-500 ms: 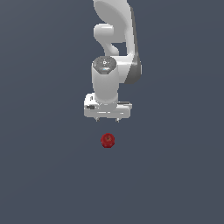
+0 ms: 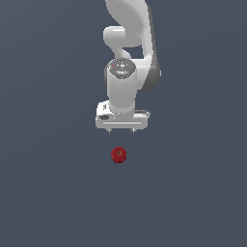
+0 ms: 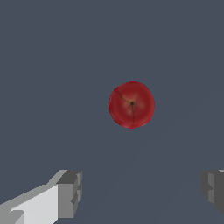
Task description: Pick up the object and move it to a goal position.
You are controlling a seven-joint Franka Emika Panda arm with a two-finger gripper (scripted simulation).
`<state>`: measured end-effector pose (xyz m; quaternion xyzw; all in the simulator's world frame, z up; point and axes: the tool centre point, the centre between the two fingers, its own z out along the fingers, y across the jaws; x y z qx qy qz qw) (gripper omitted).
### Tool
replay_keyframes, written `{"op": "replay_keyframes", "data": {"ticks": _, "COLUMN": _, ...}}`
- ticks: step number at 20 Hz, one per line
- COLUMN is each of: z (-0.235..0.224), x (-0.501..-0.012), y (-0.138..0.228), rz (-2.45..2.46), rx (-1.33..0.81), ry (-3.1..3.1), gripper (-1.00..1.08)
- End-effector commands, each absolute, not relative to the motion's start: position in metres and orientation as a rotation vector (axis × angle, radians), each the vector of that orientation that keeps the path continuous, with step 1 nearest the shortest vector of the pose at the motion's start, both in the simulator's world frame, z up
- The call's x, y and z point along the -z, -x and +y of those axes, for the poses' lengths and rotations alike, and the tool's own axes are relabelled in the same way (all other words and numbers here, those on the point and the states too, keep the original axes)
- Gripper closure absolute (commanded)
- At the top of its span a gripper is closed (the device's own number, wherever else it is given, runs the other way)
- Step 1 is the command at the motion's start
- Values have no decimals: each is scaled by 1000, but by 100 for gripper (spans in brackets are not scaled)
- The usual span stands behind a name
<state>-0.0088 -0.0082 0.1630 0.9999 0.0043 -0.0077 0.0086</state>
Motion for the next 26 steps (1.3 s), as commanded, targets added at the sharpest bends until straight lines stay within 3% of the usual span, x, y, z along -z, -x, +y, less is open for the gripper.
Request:
{"op": "replay_keyframes", "data": {"ticks": 1, "z": -7, "x": -165, "y": 9, "rz": 22, "rx": 25, "ry": -3121, "gripper": -92}}
{"op": "replay_keyframes", "data": {"ticks": 26, "z": -20, "x": -103, "y": -42, "rz": 472, "rx": 3, "ry": -3103, "gripper": -92}}
